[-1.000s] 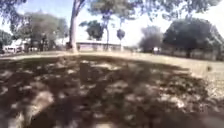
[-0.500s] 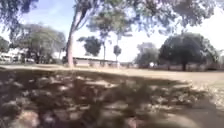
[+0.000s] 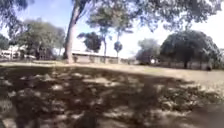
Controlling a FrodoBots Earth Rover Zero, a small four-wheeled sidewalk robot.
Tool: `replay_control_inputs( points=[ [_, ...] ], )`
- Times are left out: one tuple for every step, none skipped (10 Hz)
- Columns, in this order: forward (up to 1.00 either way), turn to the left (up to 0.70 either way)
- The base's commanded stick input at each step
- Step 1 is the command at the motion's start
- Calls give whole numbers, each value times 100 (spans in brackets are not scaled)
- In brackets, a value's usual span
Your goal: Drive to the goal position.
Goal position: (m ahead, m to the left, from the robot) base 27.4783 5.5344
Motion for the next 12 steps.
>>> replay_control_inputs(
  points=[
    [70,0],
    [70,0],
    [70,0],
    [70,0],
    [70,0],
    [70,0],
    [70,0],
    [70,0],
    [70,0],
    [70,0],
    [70,0],
    [70,0]
  ],
)
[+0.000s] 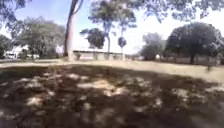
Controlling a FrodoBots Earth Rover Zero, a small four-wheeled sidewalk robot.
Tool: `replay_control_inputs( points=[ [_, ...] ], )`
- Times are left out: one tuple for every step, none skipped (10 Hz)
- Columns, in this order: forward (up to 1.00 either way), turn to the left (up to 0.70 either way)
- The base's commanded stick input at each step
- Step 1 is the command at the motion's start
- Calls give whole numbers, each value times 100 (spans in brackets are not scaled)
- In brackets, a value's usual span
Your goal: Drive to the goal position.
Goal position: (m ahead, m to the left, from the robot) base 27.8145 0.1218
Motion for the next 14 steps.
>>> replay_control_inputs(
  points=[
    [70,0],
    [70,-4],
    [70,-35],
    [70,-35],
    [70,-35],
    [70,-35],
    [70,0],
    [70,0],
    [70,0],
    [70,0],
    [70,0],
    [70,0],
    [70,0],
    [70,0]
  ],
)
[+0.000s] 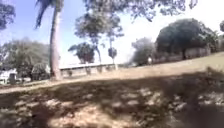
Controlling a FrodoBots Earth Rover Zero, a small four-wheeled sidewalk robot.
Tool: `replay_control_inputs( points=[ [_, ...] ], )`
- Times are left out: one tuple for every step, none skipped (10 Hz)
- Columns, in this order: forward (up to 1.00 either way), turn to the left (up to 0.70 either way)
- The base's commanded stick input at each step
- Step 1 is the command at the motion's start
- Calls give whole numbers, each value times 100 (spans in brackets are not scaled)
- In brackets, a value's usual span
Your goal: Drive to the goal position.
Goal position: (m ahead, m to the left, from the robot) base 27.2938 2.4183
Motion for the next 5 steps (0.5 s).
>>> replay_control_inputs(
  points=[
    [70,0],
    [70,0],
    [70,0],
    [70,0],
    [70,0]
  ],
)
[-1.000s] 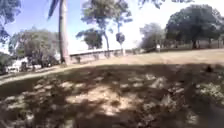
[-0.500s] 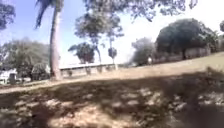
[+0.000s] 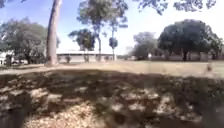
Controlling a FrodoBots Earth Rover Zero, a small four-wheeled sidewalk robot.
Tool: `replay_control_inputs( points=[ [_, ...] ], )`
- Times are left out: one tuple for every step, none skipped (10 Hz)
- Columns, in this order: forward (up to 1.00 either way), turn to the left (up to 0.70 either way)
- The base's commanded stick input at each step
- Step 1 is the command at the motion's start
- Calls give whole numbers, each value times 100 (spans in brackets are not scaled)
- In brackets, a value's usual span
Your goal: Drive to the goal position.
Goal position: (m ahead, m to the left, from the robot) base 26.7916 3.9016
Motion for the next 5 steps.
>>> replay_control_inputs(
  points=[
    [70,0],
    [70,0],
    [70,0],
    [70,0],
    [70,0]
  ],
)
